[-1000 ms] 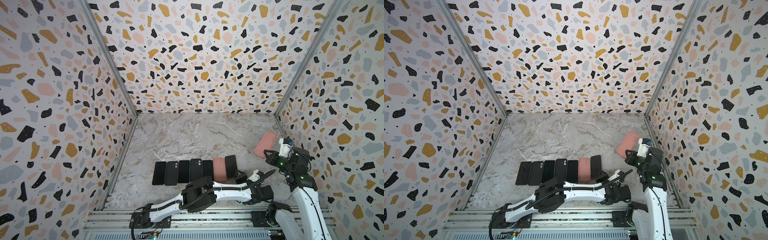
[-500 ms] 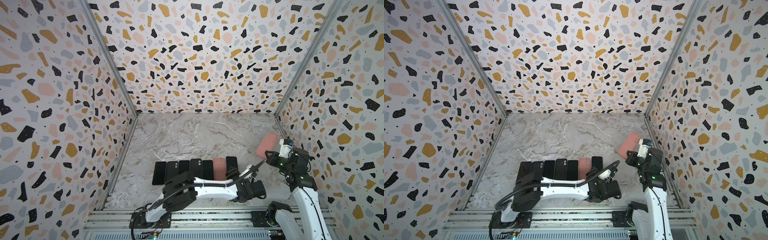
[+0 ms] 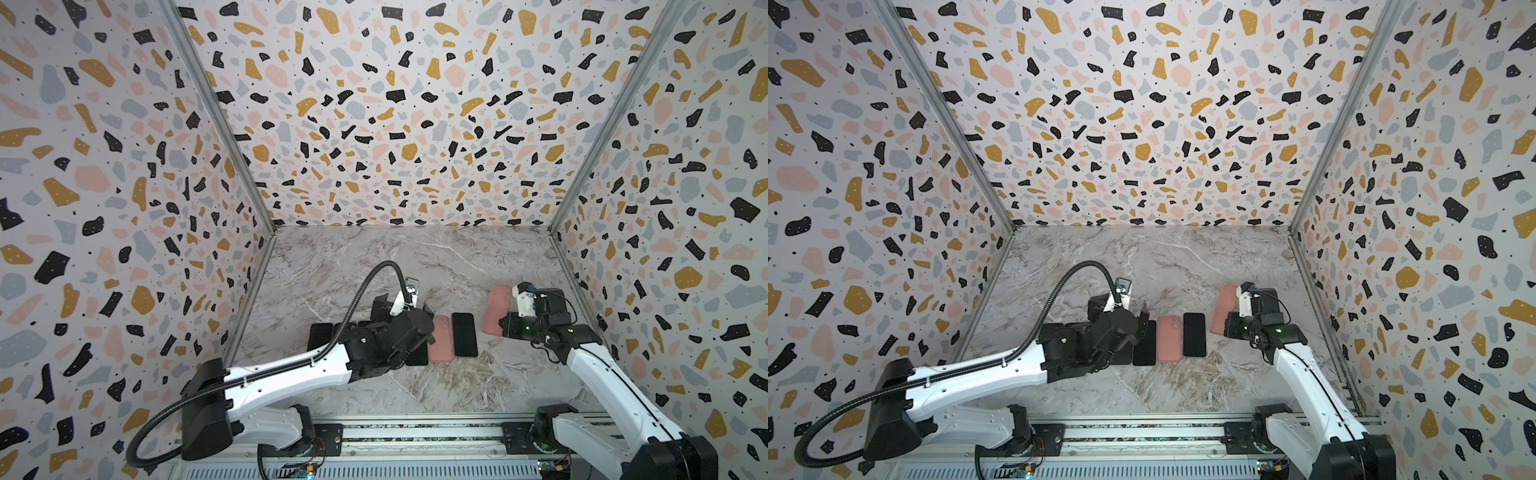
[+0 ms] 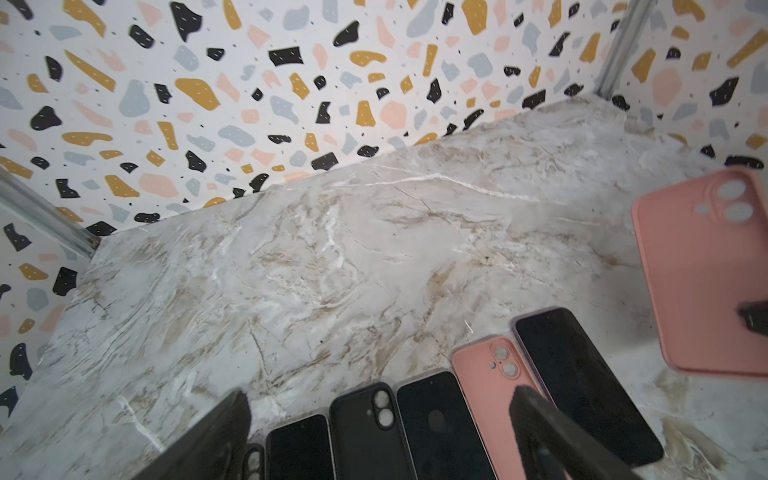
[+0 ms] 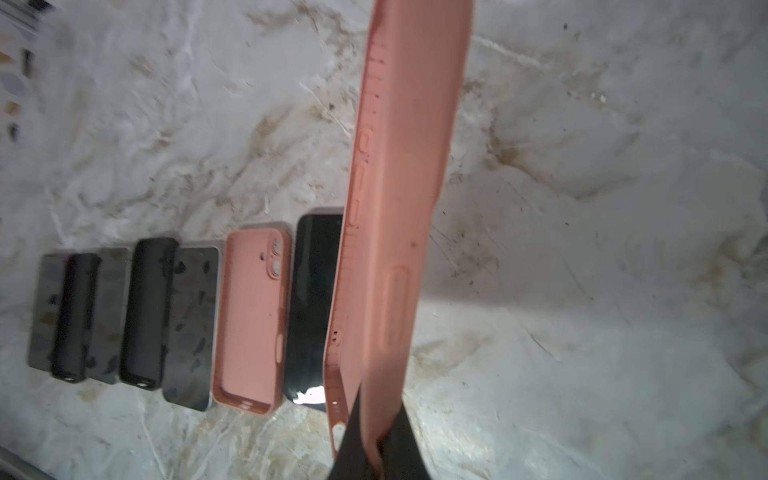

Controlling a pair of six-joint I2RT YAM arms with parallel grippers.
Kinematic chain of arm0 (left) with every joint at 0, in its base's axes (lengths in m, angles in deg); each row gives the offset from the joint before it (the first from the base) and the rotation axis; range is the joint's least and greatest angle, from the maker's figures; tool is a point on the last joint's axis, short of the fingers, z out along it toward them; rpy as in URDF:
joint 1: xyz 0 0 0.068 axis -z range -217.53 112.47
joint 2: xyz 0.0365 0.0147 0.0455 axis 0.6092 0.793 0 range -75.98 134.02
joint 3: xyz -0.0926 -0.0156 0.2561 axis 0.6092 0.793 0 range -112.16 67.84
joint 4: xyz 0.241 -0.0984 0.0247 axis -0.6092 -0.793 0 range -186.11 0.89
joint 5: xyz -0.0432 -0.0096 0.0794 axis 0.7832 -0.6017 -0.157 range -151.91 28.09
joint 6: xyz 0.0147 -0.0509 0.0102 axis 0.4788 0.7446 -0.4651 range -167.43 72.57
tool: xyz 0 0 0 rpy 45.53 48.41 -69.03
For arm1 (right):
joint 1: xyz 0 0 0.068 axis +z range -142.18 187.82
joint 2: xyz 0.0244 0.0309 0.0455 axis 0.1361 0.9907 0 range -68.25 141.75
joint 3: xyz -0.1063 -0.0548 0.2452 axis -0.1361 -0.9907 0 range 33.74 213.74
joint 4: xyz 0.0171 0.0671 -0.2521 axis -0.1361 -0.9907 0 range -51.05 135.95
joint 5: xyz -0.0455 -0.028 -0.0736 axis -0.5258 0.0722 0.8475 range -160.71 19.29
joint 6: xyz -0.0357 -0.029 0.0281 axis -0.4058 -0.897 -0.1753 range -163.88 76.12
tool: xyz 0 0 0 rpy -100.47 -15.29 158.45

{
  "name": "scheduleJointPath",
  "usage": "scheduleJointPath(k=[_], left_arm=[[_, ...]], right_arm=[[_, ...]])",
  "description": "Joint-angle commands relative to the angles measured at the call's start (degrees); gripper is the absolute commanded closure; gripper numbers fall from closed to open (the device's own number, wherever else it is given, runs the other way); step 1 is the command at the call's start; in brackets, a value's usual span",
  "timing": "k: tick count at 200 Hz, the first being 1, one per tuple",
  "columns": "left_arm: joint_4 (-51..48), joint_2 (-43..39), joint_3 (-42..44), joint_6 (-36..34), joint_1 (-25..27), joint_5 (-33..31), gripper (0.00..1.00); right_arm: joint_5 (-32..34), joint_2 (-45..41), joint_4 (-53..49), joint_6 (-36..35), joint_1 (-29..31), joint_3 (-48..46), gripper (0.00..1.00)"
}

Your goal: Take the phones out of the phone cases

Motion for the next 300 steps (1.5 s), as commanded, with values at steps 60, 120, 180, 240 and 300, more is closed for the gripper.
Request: scheduleJointPath(k=[60,120,180,240,300], left_arm=[[2.61,-9.83,2.83,-3.57,-3.56,1.54,0.0],[2.13,-10.27,3.05,-4.2,-3.58,1.76,0.0],[2.31,-9.85,3.15,-4.21,-3.67,2.07,0.0],[2.13,-9.22,2.88,-4.53,-3.71,2.33,0.0],[1.87,-8.09,2.79,-3.97,-3.76,2.86,0.0]], right_arm=[[7.14,10.18,-9.56,-0.74,5.59,5.23,1.0],[8.8,14.91,-10.22,-0.02,8.01,5.36,1.0],[12.64,20.28,-9.69,1.62,11.98,5.93,1.0],[13.49,26.8,-9.56,1.03,14.85,8.76,1.0],[15.84,28.99,-9.37,1.7,16.2,10.1,0.87]])
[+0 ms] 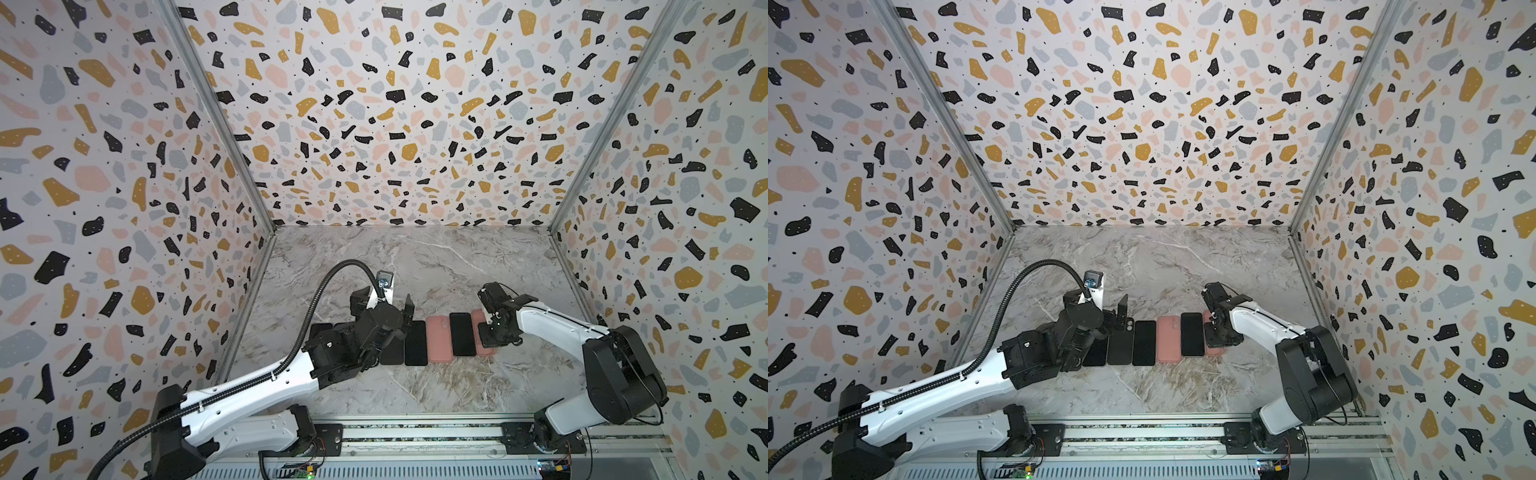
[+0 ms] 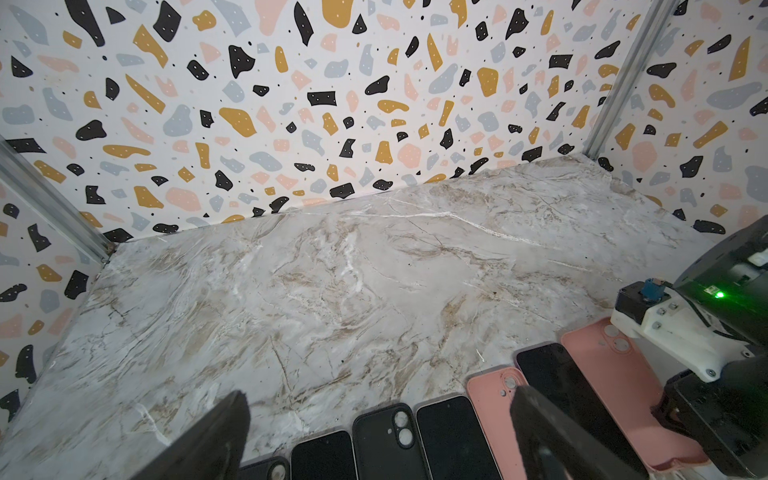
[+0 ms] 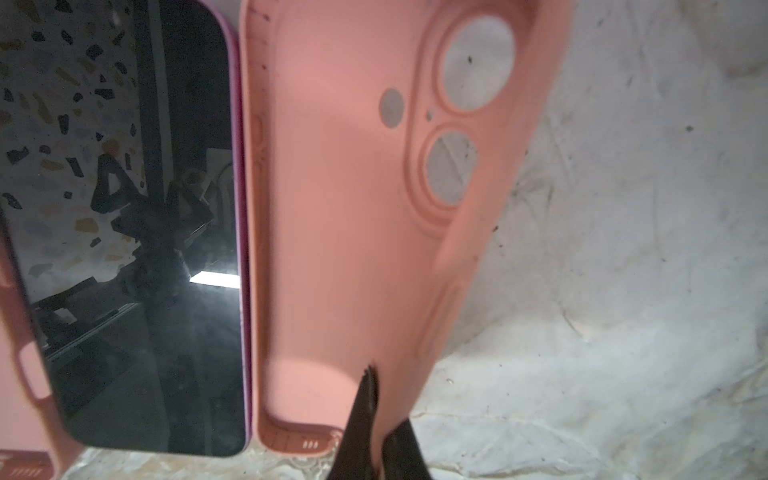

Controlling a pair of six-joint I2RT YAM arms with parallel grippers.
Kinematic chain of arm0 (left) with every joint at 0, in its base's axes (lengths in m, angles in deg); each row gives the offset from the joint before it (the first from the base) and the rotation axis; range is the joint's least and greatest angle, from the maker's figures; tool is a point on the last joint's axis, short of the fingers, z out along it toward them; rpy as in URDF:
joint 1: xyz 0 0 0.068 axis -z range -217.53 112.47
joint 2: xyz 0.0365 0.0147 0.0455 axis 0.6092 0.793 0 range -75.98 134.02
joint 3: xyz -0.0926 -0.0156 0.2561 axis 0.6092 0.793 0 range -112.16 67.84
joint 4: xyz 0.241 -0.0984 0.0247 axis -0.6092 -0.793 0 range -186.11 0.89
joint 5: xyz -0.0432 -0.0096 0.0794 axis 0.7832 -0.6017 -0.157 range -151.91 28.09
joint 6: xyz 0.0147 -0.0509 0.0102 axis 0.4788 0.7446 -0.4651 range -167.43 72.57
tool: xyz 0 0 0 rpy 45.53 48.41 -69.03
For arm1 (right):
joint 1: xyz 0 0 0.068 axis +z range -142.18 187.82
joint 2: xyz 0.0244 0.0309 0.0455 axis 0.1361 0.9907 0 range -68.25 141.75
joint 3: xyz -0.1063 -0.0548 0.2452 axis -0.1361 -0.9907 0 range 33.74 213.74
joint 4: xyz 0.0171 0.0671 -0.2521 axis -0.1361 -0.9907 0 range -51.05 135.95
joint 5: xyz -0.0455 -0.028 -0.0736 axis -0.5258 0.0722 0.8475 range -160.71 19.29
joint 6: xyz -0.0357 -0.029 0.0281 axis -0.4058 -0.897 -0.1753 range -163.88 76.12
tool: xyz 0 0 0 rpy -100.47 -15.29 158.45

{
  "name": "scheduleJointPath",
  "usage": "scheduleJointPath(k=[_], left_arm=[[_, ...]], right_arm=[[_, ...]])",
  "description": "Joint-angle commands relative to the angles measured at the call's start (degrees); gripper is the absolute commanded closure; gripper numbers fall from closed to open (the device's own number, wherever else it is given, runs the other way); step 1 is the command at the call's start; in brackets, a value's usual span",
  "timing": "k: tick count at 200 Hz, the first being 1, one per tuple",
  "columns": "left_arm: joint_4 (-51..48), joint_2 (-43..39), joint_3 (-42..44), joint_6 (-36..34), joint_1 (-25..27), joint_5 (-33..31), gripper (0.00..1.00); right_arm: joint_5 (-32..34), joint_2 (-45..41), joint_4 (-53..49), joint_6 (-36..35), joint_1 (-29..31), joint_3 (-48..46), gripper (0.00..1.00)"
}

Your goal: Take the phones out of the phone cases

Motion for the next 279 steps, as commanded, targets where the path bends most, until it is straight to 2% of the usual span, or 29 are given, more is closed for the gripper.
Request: scheduleJointPath(k=[1,12,38,80,98,123,143,169,193,208,221,250,279], left_arm=[[0.82,0.48,-0.01,-0.41,-0.39,0.06,0.0],[0.75,0.55,0.0,-0.35,-0.39,0.06,0.0],[0.51,0.12,0.16,0.09,-0.35,-0.07,0.0],[-0.04,-0.49,0.95,1.23,-0.37,-0.72,0.0],[-0.4,-0.67,1.64,1.96,-0.64,-1.33,0.0],[-0.26,-1.58,3.22,3.34,-1.38,-2.39,0.0],[1.73,-3.26,6.19,3.91,-3.9,-2.35,0.0],[6.71,-7.37,12.78,2.66,-12.48,-3.91,0.0],[16.7,-11.56,20.78,-0.9,-24.76,-2.46,0.01],[25.36,-13.03,25.93,-3.5,-32.19,0.46,0.01],[34.42,-13.11,30.15,-6.94,-35.18,-0.13,0.01],[52.15,-9.84,38.8,-17.13,-36.29,-3.42,0.0],[65.85,-4.35,44.55,-21.84,-37.45,-2.62,0.01]], right_arm=[[-1.87,0.59,-0.48,0.68,1.25,0.9,0.87],[-1.68,0.47,-0.01,0.66,1.26,0.98,0.8],[-0.92,-0.39,1.31,0.54,1.26,0.92,0.53],[0.31,-7.44,4.37,0.42,0.76,1.28,0.0],[-0.32,-12.19,5.79,0.06,-0.85,1.24,0.01],[-5.9,-18.87,8.29,-1.35,-5.02,0.04,0.01],[-5.23,-24.77,12.59,-2.13,-7.28,-2.31,0.01],[1.87,-36.57,29.1,-2.78,-7.98,-12.85,0.01],[6.99,-44.8,49.69,-7.9,-8.9,-25.24,0.01],[10.29,-44.76,60.4,-11.41,-9.02,-30.99,0.01],[13.08,-42.66,69.91,-14.38,-9.48,-35.62,0.01],[12.9,-36.76,89.47,-16.82,-12.99,-45.05,0.01],[10.64,-27.6,103.79,-18.07,-13.93,-48.54,0.01]])
